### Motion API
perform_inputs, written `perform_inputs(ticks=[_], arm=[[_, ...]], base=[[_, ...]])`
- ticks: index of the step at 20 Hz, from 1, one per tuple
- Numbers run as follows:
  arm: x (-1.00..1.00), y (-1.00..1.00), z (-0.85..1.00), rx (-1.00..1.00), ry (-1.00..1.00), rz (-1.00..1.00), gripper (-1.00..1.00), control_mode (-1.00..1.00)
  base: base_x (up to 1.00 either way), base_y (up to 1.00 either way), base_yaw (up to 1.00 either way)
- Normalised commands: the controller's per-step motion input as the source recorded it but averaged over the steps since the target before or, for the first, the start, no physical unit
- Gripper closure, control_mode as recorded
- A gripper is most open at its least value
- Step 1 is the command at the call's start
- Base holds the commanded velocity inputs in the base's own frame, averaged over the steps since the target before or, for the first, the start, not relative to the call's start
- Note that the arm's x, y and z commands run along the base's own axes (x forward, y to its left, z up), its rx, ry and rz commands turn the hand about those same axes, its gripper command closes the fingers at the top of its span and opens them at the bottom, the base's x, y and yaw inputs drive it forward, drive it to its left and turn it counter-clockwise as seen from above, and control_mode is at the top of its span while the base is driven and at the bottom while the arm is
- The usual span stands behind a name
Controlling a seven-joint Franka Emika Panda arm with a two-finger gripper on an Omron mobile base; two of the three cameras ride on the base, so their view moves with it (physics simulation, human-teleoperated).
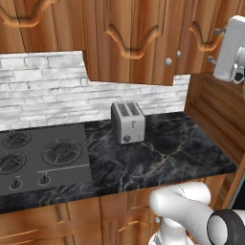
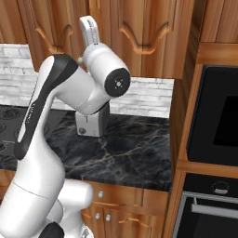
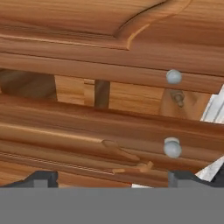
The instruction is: Open the cabinet, retrieve the rolling pin, and place it next to the meat on the cutting board to prepare for tenderizing.
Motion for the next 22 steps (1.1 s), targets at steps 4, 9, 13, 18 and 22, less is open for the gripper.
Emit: perform_inputs(ticks=[4, 9, 13, 18, 22], arm=[[0.51, 0.0, 0.0, 0.02, 0.09, 0.06, -1.0, -1.0], [0.45, 0.0, 0.0, 0.0, 0.06, 0.03, -1.0, -1.0], [0.32, 0.0, 0.0, 0.0, 0.01, 0.01, -1.0, -1.0], [0.23, 0.06, 0.0, 0.0, 0.0, 0.0, -1.0, -1.0], [0.24, 0.08, 0.0, 0.0, 0.0, 0.01, -1.0, -1.0]], base=[[0.0, 0.0, 0.0], [0.0, 0.0, 0.0], [0.0, 0.0, 0.0], [0.0, 0.0, 0.0], [0.0, 0.0, 0.0]])
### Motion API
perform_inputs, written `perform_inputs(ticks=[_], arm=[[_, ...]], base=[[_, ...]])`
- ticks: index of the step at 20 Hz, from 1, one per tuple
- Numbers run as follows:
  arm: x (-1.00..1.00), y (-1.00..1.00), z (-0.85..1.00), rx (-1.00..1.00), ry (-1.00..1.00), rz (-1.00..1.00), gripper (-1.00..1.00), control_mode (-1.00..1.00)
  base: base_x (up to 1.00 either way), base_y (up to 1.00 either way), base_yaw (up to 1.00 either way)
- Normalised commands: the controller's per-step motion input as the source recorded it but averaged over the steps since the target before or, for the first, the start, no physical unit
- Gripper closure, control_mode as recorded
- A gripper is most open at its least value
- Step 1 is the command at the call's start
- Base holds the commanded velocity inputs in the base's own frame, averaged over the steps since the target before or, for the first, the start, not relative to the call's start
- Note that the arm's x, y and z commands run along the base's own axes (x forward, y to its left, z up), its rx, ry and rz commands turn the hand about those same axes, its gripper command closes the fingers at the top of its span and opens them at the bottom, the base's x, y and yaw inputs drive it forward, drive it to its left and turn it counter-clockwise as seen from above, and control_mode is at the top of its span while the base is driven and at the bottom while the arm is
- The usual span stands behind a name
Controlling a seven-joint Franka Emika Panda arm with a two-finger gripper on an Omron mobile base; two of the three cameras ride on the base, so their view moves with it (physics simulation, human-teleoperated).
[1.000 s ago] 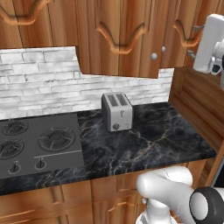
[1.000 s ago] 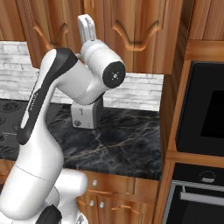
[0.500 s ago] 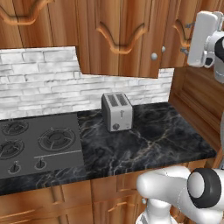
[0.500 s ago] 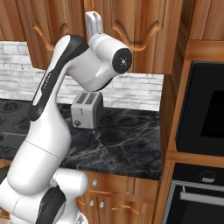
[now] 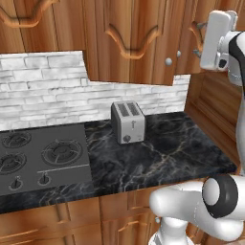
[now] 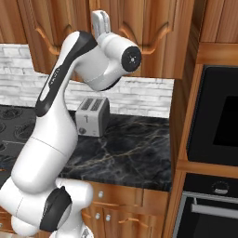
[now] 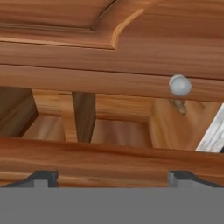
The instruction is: Open the cabinet, retrieve the rolling pin, and place it next to the meat on the cutting board to prepare for tenderizing.
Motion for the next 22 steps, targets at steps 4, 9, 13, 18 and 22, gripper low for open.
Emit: perform_inputs(ticks=[4, 9, 13, 18, 22], arm=[[0.25, 0.13, 0.0, 0.0, 0.0, 0.04, -1.0, -1.0], [0.24, 0.13, 0.0, 0.0, 0.0, 0.06, -1.0, -1.0], [0.25, 0.07, 0.0, 0.01, 0.0, 0.08, -1.0, -1.0], [0.27, 0.0, 0.0, 0.03, 0.0, 0.09, -1.0, -1.0], [0.2, 0.04, 0.0, 0.01, 0.0, 0.09, -1.0, -1.0]], base=[[0.0, 0.0, 0.0], [0.0, 0.0, 0.0], [0.0, 0.0, 0.0], [0.0, 0.0, 0.0], [0.0, 0.0, 0.0]])
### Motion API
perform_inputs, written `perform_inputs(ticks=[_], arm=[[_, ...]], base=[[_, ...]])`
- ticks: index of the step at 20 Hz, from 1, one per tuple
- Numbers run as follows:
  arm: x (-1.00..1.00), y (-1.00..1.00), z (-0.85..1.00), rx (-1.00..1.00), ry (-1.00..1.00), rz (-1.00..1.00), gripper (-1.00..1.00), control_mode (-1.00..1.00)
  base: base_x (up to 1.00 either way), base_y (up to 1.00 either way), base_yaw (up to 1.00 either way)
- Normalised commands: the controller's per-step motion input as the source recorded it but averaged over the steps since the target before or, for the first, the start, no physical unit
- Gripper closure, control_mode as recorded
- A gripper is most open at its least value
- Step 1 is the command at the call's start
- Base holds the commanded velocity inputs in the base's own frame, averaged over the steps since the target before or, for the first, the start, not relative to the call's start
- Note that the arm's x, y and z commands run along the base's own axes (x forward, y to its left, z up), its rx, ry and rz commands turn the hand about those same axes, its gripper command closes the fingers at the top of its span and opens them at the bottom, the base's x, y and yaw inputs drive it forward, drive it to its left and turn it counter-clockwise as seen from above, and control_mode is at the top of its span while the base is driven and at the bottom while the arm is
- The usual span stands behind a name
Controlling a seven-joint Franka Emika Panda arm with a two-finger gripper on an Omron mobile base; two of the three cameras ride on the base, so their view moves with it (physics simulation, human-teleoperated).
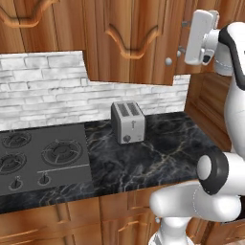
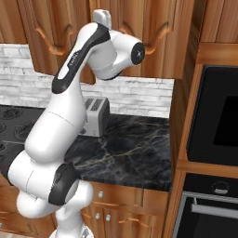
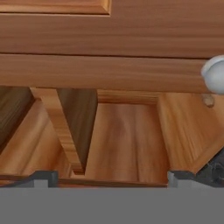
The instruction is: Open the cabinet, retrieve the rolling pin, and place it next to the meat on the cutting board to prepare for tenderizing.
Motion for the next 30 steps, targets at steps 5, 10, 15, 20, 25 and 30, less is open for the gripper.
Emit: perform_inputs(ticks=[5, 10, 15, 20, 25, 30], arm=[[0.14, 0.13, 0.0, 0.0, 0.0, 0.11, -1.0, -1.0], [0.02, 0.35, 0.0, 0.0, 0.0, 0.16, -1.0, -1.0], [-0.11, 0.59, -0.01, 0.0, -0.06, 0.19, -1.0, -1.0], [-0.21, 0.71, -0.08, 0.0, -0.08, 0.2, -1.0, -1.0], [-0.31, 0.84, -0.14, 0.0, -0.11, 0.2, -1.0, -1.0], [-0.4, 1.0, -0.16, -0.05, -0.13, 0.19, -1.0, -1.0]], base=[[0.0, 0.0, 0.0], [0.0, 0.0, 0.0], [0.0, 0.0, 0.0], [0.0, 0.0, 0.0], [0.0, 0.0, 0.0], [0.0, 0.0, 0.0]])
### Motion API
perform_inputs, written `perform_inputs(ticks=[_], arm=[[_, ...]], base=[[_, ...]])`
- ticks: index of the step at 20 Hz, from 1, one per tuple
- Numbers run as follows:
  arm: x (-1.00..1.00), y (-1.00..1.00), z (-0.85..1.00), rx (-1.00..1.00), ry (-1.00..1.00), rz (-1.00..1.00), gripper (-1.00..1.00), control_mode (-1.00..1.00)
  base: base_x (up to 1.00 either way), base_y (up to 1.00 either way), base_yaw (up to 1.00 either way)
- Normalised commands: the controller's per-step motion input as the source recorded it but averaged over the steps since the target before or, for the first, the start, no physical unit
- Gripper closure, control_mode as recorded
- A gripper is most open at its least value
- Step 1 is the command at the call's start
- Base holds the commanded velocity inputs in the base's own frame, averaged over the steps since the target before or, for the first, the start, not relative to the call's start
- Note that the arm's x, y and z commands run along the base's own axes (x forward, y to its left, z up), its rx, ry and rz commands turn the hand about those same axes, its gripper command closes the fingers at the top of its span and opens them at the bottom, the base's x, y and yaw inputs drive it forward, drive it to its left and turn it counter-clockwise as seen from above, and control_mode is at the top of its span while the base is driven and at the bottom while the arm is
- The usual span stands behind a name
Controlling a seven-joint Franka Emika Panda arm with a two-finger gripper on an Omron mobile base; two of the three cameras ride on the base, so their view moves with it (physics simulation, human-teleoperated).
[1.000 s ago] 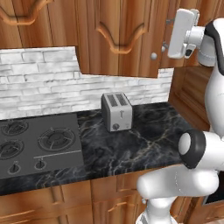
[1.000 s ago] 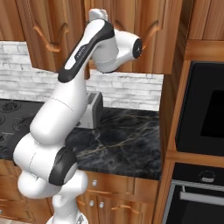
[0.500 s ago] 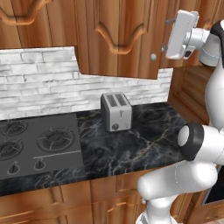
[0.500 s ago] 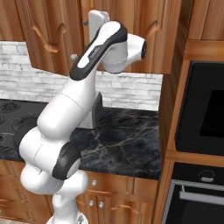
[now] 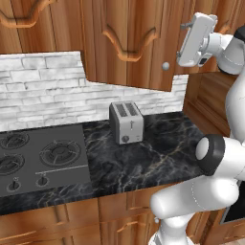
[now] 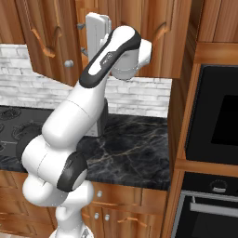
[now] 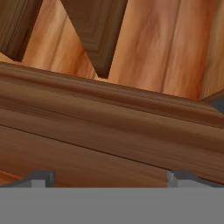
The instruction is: Open the cabinet, retrieve the rolling pin, and place it next to the meat on the cutting board to prepare for tenderizing.
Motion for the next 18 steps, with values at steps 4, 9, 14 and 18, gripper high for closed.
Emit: perform_inputs(ticks=[4, 9, 14, 18], arm=[[-0.46, 1.0, -0.09, -0.09, -0.13, 0.18, -1.0, -1.0], [-0.54, 1.0, -0.12, -0.1, -0.12, 0.15, -1.0, -1.0], [-0.55, 1.0, -0.21, -0.05, -0.11, 0.12, -1.0, -1.0], [-0.43, 1.0, -0.25, 0.0, -0.12, 0.09, -1.0, -1.0]], base=[[0.0, 0.0, 0.0], [0.0, 0.0, 0.0], [0.0, 0.0, 0.0], [0.0, 0.0, 0.0]])
